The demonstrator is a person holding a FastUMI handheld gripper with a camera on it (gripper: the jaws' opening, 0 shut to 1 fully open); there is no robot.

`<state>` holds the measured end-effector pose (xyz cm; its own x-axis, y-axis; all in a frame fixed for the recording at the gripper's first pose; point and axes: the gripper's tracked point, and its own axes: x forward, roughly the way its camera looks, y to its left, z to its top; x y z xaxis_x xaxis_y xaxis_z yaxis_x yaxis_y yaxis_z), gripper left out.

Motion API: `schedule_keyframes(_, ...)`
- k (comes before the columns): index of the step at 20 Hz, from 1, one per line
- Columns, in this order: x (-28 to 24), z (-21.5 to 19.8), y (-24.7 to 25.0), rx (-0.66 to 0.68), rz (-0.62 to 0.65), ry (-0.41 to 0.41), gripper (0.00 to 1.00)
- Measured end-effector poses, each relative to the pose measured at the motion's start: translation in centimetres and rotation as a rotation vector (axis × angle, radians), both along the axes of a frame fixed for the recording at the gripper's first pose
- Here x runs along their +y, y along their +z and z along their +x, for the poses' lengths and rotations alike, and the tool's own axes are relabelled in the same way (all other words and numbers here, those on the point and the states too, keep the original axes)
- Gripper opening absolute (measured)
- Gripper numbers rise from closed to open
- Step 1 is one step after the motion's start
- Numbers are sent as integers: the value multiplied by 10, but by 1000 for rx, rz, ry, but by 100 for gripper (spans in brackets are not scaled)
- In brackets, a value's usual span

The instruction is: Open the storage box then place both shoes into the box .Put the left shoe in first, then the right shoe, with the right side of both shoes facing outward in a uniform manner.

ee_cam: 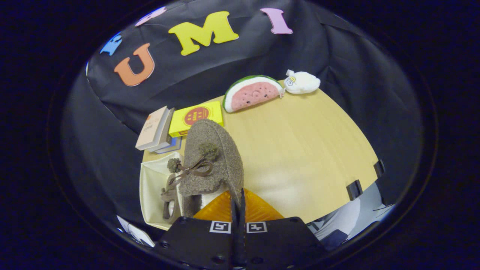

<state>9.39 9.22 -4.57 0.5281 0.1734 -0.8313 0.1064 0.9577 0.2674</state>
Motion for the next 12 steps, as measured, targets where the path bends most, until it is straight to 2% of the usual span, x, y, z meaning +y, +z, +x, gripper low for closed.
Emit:
schedule_keyframes(3,45,-3,13,-63,-7,51,1)
schedule_keyframes(7,103,-7,7,-139,-54,113,1)
schedule_keyframes(12,152,3,-18,-163,-31,66,0)
